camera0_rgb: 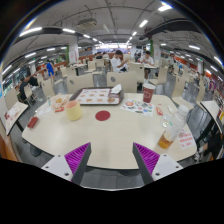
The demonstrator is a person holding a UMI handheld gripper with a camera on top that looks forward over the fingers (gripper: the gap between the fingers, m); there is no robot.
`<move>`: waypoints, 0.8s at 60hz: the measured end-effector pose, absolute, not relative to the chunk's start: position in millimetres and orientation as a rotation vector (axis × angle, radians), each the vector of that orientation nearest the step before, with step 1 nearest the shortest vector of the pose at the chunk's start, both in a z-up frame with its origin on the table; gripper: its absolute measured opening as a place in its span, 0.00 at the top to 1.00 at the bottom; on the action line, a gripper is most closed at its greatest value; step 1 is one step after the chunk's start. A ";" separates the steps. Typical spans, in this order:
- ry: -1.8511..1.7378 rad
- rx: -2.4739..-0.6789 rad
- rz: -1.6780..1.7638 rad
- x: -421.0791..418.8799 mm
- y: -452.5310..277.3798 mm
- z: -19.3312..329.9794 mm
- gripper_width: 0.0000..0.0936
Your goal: Pour water
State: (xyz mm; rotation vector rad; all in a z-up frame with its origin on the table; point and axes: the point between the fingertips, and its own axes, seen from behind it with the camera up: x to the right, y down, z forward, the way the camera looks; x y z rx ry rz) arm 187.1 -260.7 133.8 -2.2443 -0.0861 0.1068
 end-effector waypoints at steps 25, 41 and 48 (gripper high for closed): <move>0.072 -2.200 -0.052 390.8 -215.6 54.2 0.10; 0.116 -2.109 -0.089 423.8 -142.1 47.7 0.15; 0.126 -2.071 -0.110 435.4 -126.2 50.0 0.41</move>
